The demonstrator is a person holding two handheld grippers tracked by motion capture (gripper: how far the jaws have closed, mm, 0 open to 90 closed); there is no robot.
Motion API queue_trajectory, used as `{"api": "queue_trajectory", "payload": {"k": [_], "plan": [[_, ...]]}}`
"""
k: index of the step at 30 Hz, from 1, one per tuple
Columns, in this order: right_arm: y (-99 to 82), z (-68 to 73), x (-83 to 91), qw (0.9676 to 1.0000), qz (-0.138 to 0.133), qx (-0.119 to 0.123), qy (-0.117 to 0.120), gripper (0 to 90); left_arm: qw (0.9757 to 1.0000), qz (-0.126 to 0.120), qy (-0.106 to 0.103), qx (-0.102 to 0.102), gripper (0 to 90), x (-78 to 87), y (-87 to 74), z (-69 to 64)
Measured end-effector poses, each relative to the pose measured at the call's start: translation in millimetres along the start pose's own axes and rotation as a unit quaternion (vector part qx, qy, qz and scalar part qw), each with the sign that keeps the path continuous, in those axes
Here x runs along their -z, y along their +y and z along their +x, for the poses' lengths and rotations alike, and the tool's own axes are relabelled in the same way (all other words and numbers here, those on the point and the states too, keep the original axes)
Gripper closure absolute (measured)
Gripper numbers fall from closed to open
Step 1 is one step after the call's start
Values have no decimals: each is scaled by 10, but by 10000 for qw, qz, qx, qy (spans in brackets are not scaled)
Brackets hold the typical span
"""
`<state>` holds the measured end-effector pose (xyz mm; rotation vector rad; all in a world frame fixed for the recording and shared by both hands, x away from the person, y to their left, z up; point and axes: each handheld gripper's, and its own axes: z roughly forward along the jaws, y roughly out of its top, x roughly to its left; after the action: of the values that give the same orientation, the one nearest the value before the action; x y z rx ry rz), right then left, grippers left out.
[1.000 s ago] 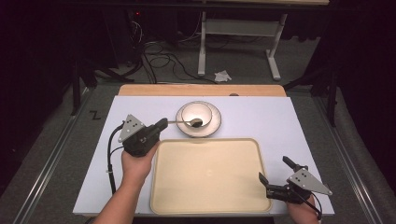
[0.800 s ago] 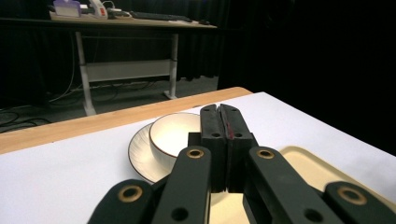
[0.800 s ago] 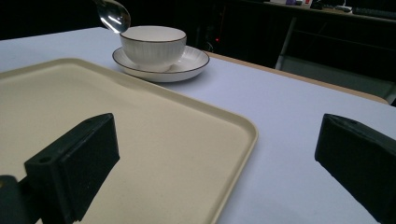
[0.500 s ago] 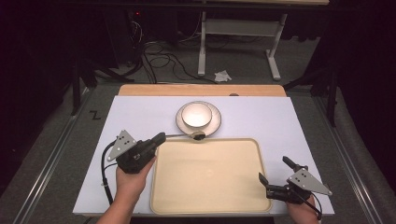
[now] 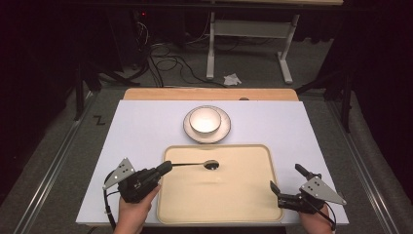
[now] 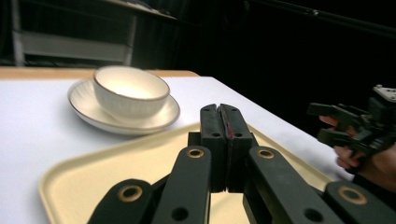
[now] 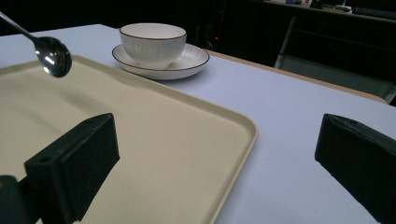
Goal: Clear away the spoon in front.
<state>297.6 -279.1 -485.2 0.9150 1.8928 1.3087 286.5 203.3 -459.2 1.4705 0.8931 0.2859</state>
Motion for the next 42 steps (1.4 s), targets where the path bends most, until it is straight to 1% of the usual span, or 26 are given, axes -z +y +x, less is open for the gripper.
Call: {"api": "queue_trajectory", "payload": {"k": [1, 4, 7, 11, 12, 13, 15, 17, 18, 21, 23, 25, 26, 27, 30, 32, 33, 34, 35, 36, 37, 38, 39, 40, 41, 42], "plan": [[0, 3, 1, 10000, 11, 12, -5, 5, 10000, 4, 0, 32, 897, -4, -30, 9], [-1, 10, -9, 10000, 36, 46, -15, 4, 9996, 123, -79, 256, 897, -39, -118, 45], [-4, 12, -15, 10000, 55, 69, -11, 5, 9989, 160, -173, 395, 897, -72, -144, 71], [-7, 21, -2, 10000, 62, 6, -25, 4, 9962, 130, -330, 801, 897, -79, -191, 127], [-6, 23, 2, 10000, 62, 1, -28, 4, 9954, 120, -359, 881, 897, -83, -209, 139], [-5, 18, 1, 10000, 44, 58, -22, 4, 9954, 120, -359, 881, 897, -83, -209, 139], [-6, 22, 2, 10000, 57, 30, -19, 4, 9932, 193, -392, 1077, 897, -102, -261, 173], [-7, 23, 1, 10000, 64, 20, -20, 4, 9926, 234, -362, 1140, 897, -128, -298, 184], [-8, 22, 2, 10000, 65, 19, -21, 4, 9917, 262, -391, 1197, 896, -145, -316, 194], [-8, 22, 5, 10000, 65, 5, -18, 4, 9872, 226, -515, 1492, 896, -181, -369, 222], [-4, 19, 5, 10000, 41, 39, 0, 4, 9847, 186, -533, 1647, 896, -188, -395, 240], [-3, 21, 9, 10000, 48, 23, -8, 4, 9847, 210, -546, 1641, 896, -188, -405, 254], [-3, 17, 10, 10000, 42, 36, -1, 5, 9823, 199, -558, 1775, 896, -193, -422, 269], [-4, 13, 11, 10000, 48, 48, -5, 4, 9813, 209, -569, 1825, 896, -194, -431, 280], [-7, 6, 11, 10000, 44, 30, 15, 4, 9789, 248, -549, 1955, 896, -205, -449, 294], [-7, 3, 13, 10000, 48, 27, 20, 4, 9793, 290, -520, 1934, 895, -210, -466, 306], [-6, 2, 13, 10000, 45, 37, 25, 4, 9779, 291, -489, 2013, 895, -217, -474, 304], [-5, 0, 13, 10000, 40, 56, 29, 4, 9772, 304, -455, 2052, 895, -224, -486, 309], [-5, 0, 13, 10000, 40, 56, 29, 4, 9772, 304, -455, 2052, 894, -224, -486, 309], [-4, 3, 11, 10000, 33, 53, 37, 5, 9761, 393, -396, 2098, 893, -237, -511, 329], [-4, 3, 11, 10000, 33, 53, 37, 5, 9761, 393, -396, 2098, 892, -237, -511, 329], [-5, 5, 10, 10000, 40, 47, 36, 4, 9750, 427, -342, 2155, 890, -246, -528, 341], [-5, 5, 9, 10000, 43, 45, 36, 4, 9722, 470, -323, 2273, 889, -247, -550, 369], [-5, 6, 8, 10000, 45, 55, 41, 4, 9710, 490, -274, 2324, 886, -252, -554, 376], [-5, 6, 8, 10000, 45, 55, 41, 4, 9710, 490, -274, 2324, 878, -252, -554, 376], [-5, 7, 9, 10000, 58, 71, 37, 5, 9718, 582, -176, 2276, 878, -251, -556, 385]]}}
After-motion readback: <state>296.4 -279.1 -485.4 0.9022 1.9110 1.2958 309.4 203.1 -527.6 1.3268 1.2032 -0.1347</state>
